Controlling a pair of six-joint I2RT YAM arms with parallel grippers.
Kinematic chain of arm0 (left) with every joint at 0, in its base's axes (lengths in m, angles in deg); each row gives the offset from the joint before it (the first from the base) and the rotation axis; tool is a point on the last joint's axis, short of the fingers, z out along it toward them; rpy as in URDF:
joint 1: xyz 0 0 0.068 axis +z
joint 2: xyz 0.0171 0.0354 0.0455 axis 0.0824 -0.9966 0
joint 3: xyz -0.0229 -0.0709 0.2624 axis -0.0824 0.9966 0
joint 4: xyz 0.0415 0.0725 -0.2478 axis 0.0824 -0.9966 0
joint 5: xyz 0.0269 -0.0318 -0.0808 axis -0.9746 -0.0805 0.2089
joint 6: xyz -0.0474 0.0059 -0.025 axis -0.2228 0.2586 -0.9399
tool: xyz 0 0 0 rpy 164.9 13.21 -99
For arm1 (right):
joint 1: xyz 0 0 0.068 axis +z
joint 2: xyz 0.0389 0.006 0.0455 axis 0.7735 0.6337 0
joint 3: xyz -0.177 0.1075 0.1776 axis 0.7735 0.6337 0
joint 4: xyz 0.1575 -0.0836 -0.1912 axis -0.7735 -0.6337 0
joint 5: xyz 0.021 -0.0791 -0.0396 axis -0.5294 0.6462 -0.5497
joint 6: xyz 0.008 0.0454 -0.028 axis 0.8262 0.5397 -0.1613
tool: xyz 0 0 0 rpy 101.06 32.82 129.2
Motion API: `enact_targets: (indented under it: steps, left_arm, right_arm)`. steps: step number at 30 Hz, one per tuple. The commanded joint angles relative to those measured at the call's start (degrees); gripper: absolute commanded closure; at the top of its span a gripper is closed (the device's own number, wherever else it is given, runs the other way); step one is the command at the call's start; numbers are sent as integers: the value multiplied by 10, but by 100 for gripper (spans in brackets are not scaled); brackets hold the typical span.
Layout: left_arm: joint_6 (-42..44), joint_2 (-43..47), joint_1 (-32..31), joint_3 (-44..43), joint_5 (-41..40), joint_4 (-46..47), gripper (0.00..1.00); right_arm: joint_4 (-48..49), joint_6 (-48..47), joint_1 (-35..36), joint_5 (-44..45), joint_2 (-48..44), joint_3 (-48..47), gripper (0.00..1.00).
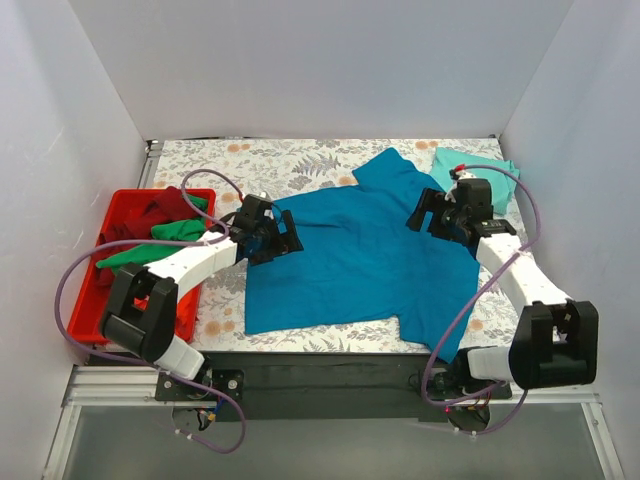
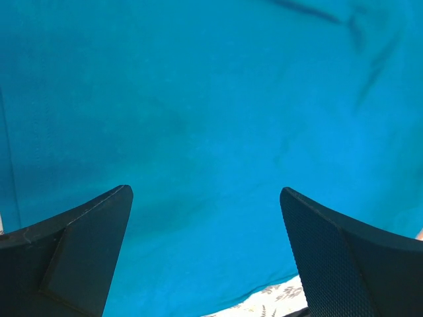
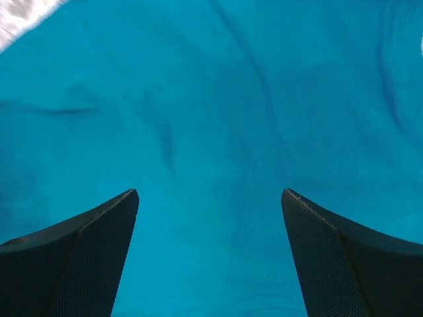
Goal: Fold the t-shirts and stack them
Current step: Flatten the tshirt out
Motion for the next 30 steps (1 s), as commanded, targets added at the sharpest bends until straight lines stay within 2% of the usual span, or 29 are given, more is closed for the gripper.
enact_targets:
  steps: [1,5,11,22,30]
  left_arm:
    - [-13,-3,1,10,-15,29,6]
    - [-7,-43,3,6,-26,29,5]
    - [9,-94,14,-4,-88,15,5]
    - [36,-164,57,-45,-74,27,4]
    - [75,-212,77,-104,-63,30,4]
  right_arm:
    - [38,11,2,-22,21,16,6]
    - [58,8,6,-22,54,30,7]
    - [68,5,9,-19,118,32,7]
    - [87,7,17,10,181,32,8]
    - [88,13,17,2,255,-16,8]
